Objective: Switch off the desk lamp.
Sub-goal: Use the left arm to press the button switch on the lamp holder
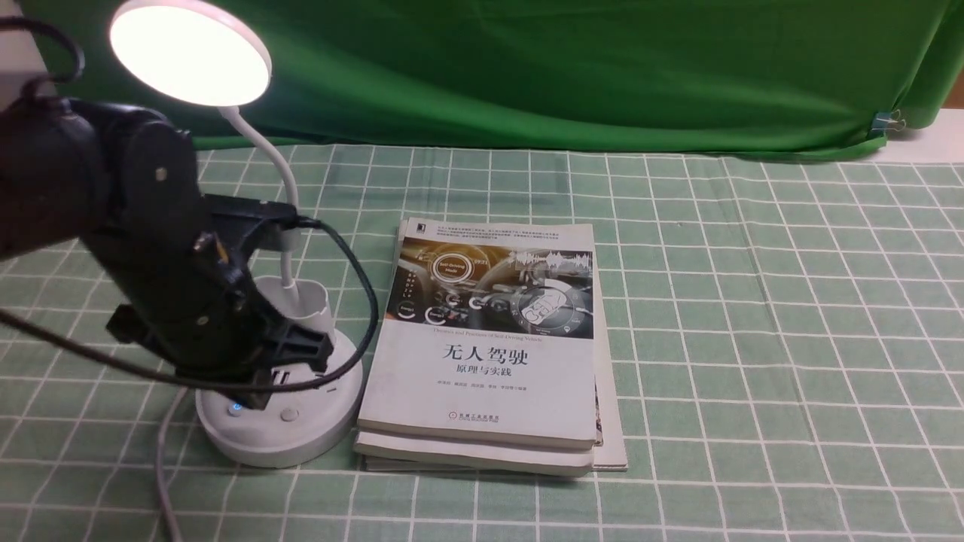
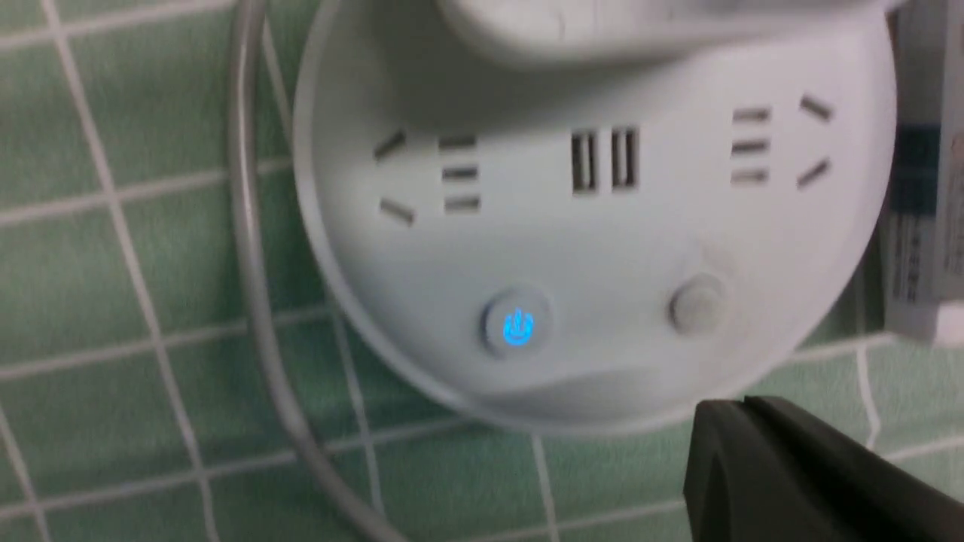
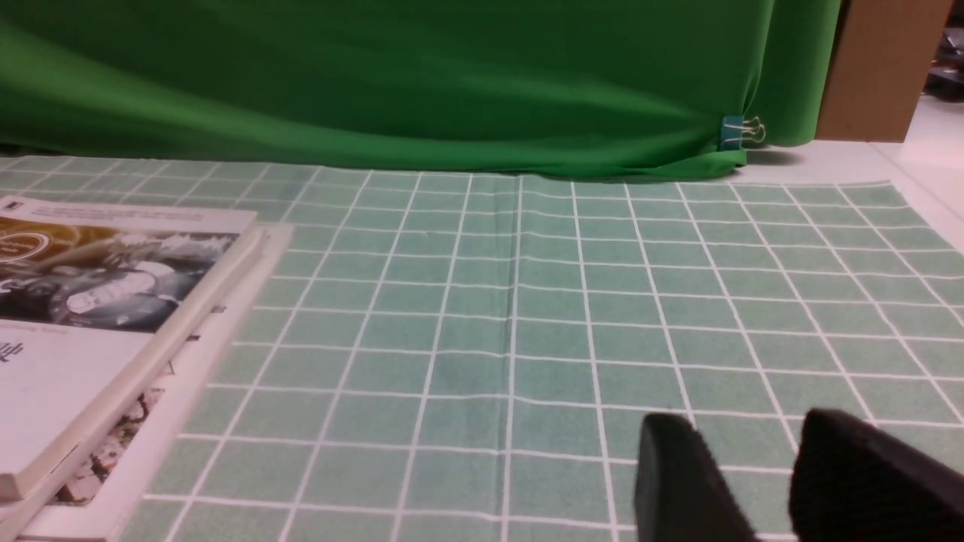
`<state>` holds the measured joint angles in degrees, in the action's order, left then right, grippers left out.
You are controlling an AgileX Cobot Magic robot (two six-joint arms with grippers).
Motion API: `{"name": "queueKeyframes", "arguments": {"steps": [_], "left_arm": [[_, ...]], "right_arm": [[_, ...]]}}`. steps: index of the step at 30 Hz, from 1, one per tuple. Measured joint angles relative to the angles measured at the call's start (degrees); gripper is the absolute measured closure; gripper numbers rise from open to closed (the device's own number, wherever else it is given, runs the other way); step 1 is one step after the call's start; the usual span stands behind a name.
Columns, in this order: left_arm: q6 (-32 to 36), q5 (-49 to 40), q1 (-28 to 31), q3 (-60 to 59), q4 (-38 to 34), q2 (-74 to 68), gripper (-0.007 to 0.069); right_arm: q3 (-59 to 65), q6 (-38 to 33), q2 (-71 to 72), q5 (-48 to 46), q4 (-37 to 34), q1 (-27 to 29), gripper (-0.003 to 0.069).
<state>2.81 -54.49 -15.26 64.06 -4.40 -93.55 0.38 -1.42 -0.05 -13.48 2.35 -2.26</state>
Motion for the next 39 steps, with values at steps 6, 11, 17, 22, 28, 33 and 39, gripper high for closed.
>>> {"name": "queueKeyframes", "arguments": {"steps": [6, 11, 17, 22, 28, 33, 39], "left_arm": [[3.0, -1.3, 0.0, 2.8, -3.5, -2.9, 0.0624], [4.3, -1.8, 0.0, 3.1, -4.7, -3.7, 0.0624], [4.3, -1.5, 0.3, 3.1, -4.6, -4.6, 0.0624], [4.5, 0.2, 0.3, 3.1, -4.1, -5.7, 0.0624], [4.5, 1.7, 0.3, 3.1, -3.1, -8.6, 0.0624], [4.4, 1.1, 0.3, 3.4, -3.1, -9.9, 0.0624], [4.4, 1.0, 0.3, 3.5, -3.1, -9.5, 0.0624]], "right_arm": [[0.0, 0.0, 0.0, 0.0, 0.0, 0.0, 0.0417], [0.0, 0.0, 0.0, 0.0, 0.0, 0.0, 0.0417], [0.0, 0.0, 0.0, 0.0, 0.0, 0.0, 0.0417], [0.0, 0.0, 0.0, 0.0, 0.0, 0.0, 0.0417], [0.0, 0.0, 0.0, 0.0, 0.0, 0.0, 0.0417], [0.0, 0.0, 0.0, 0.0, 0.0, 0.0, 0.0417], [0.0, 0.0, 0.0, 0.0, 0.0, 0.0, 0.0417]]}}
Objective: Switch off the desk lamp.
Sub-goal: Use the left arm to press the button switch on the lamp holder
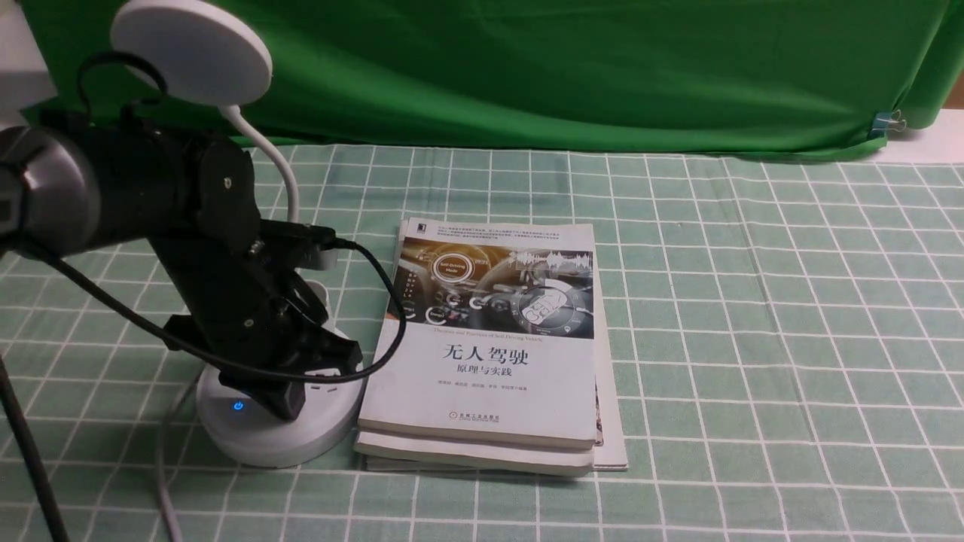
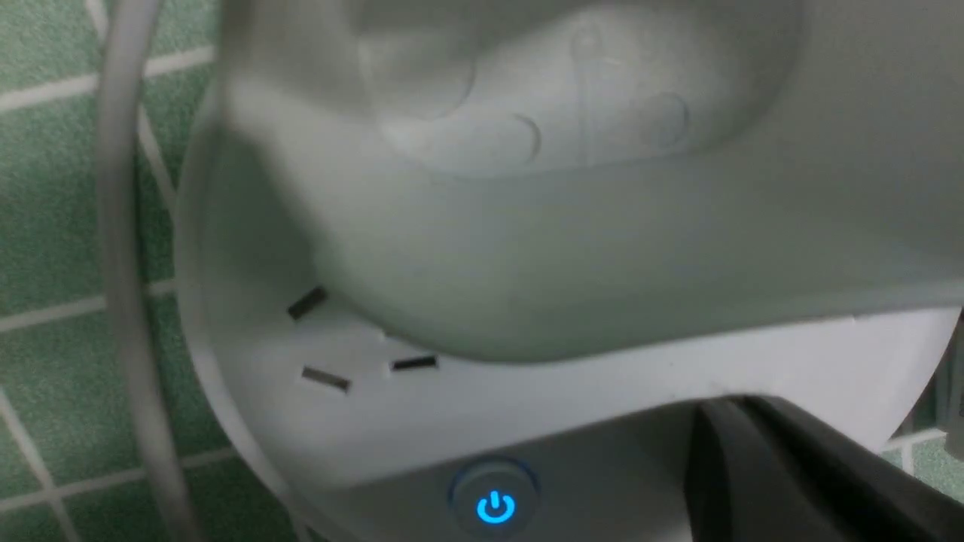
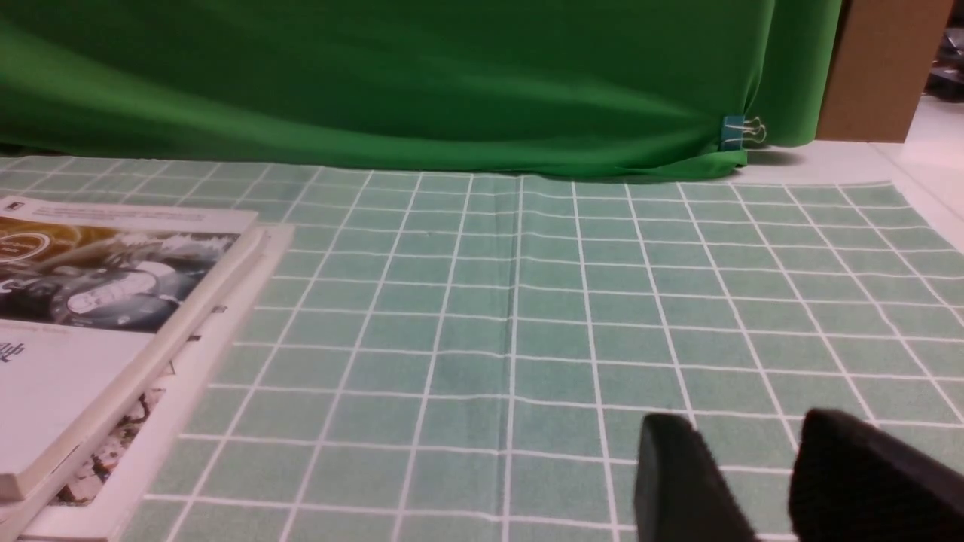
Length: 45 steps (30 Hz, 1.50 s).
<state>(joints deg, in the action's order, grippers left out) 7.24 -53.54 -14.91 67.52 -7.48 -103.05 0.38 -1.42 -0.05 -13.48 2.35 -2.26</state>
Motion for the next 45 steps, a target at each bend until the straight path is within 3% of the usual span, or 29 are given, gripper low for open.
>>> {"name": "queueKeyframes", "arguments": {"steps": [9, 29, 45], "left_arm": [[0.0, -1.0, 0.0, -0.1, -1.3, 6.4, 0.0624], [0.0, -1.2, 0.0, 0.2, -0.8, -0.1, 0.0624], [-0.2, -2.5, 0.0, 0.1, -1.0, 7.7, 0.0624]], "right_arm": [[0.0, 0.0, 0.0, 0.0, 0.0, 0.0, 0.0417], [0.0, 0.0, 0.0, 0.0, 0.0, 0.0, 0.0417], [0.0, 0.0, 0.0, 0.0, 0.0, 0.0, 0.0417]]}}
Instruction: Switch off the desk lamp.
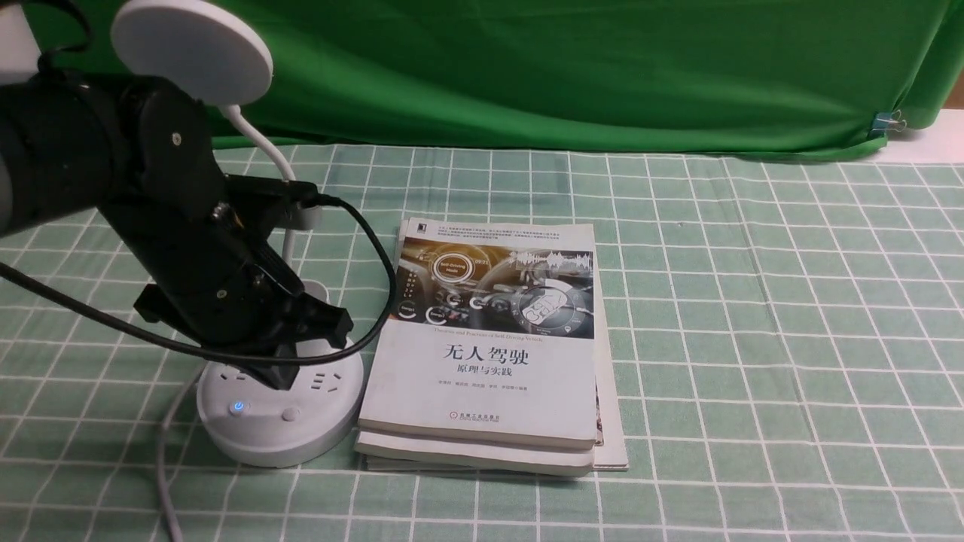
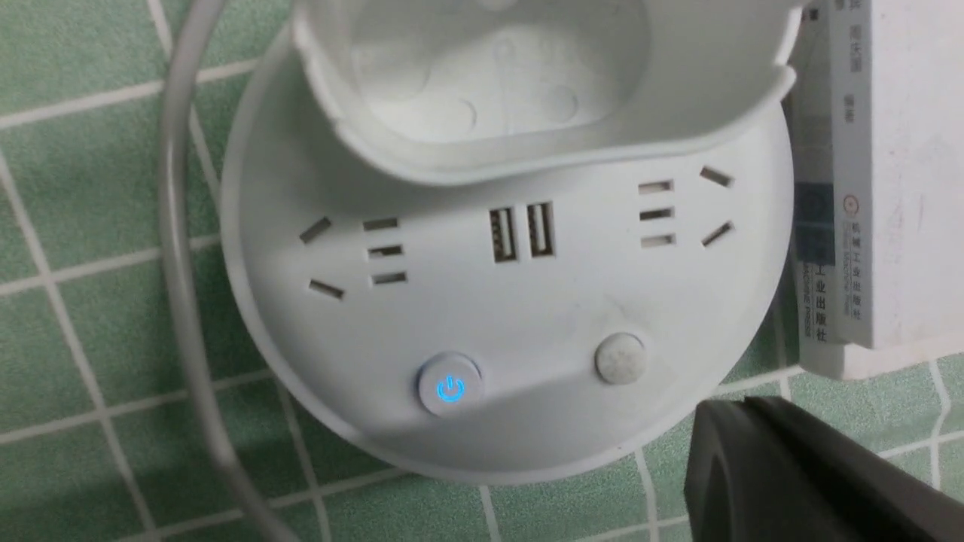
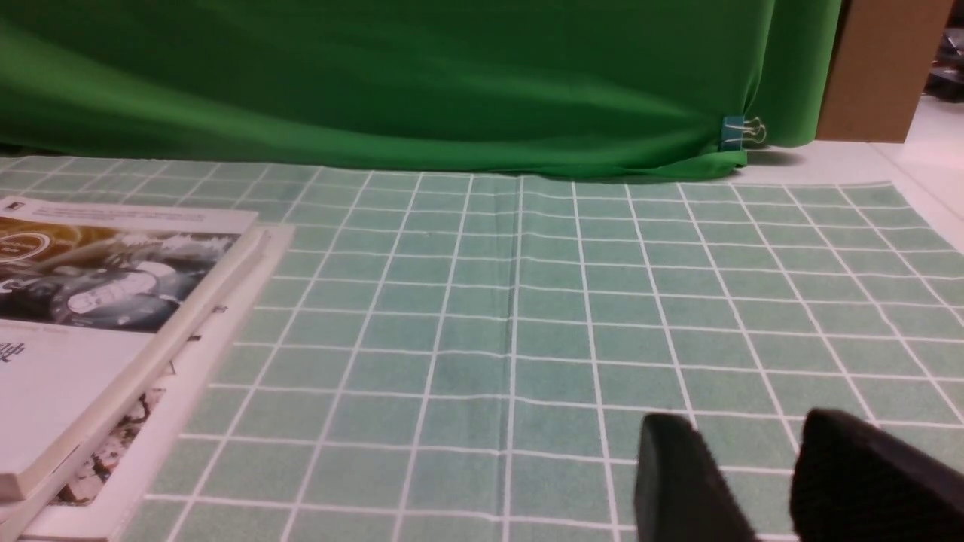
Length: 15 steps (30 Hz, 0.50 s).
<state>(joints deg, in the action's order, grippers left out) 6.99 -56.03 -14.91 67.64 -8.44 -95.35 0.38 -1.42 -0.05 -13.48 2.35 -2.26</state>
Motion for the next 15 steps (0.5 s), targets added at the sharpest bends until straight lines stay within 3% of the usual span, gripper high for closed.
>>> {"name": "queueKeyframes", "arguments": {"steps": [15], "left_arm": [[0.0, 3.5, 0.0, -5.1, -0.2, 7.2, 0.0624]], "right_arm": [[0.0, 0.0, 0.0, 0.0, 0.0, 0.0, 0.0417]]}}
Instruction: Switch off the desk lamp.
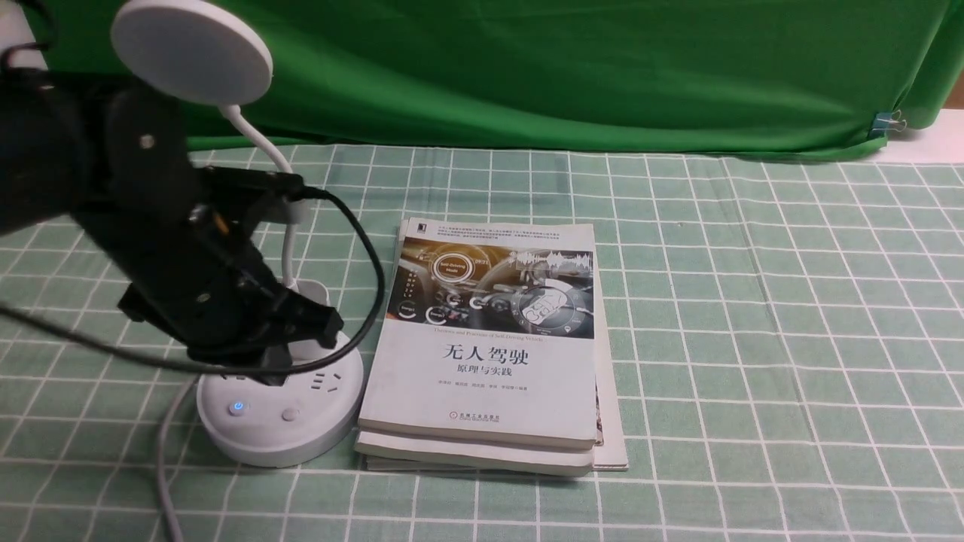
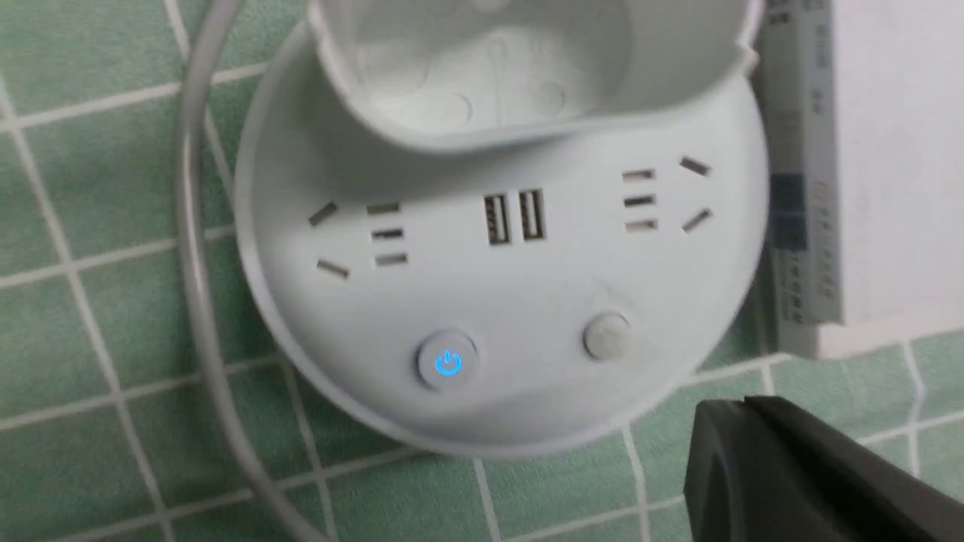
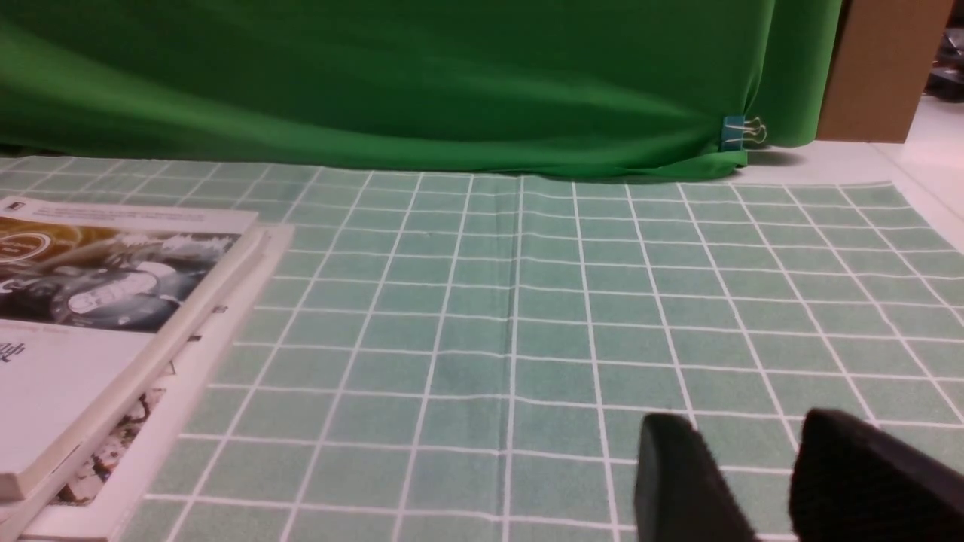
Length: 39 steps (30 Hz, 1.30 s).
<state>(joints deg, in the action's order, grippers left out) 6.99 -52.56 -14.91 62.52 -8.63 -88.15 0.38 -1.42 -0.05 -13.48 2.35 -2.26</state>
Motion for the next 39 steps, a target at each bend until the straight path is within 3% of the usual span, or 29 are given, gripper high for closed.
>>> {"name": "queueKeyframes", "arguments": {"steps": [6, 18, 23, 39], "left_arm": [[0.1, 6.2, 0.0, -8.8, -1.0, 13.1, 0.0624], [0.1, 21.4, 0.0, -29.7, -3.4, 55.8, 0.0624], [0.1, 22.2, 0.0, -36.5, -3.4, 66.9, 0.0624], [0.2, 21.7, 0.0, -39.9, -3.4, 72.1, 0.0624]], "right_arm": [[0.0, 0.0, 0.0, 0.0, 0.0, 0.0, 0.0417], [0.0, 0.0, 0.0, 0.0, 0.0, 0.0, 0.0417], [0.0, 0.0, 0.0, 0.0, 0.0, 0.0, 0.0417], [0.0, 0.0, 0.0, 0.0, 0.0, 0.0, 0.0417]]}}
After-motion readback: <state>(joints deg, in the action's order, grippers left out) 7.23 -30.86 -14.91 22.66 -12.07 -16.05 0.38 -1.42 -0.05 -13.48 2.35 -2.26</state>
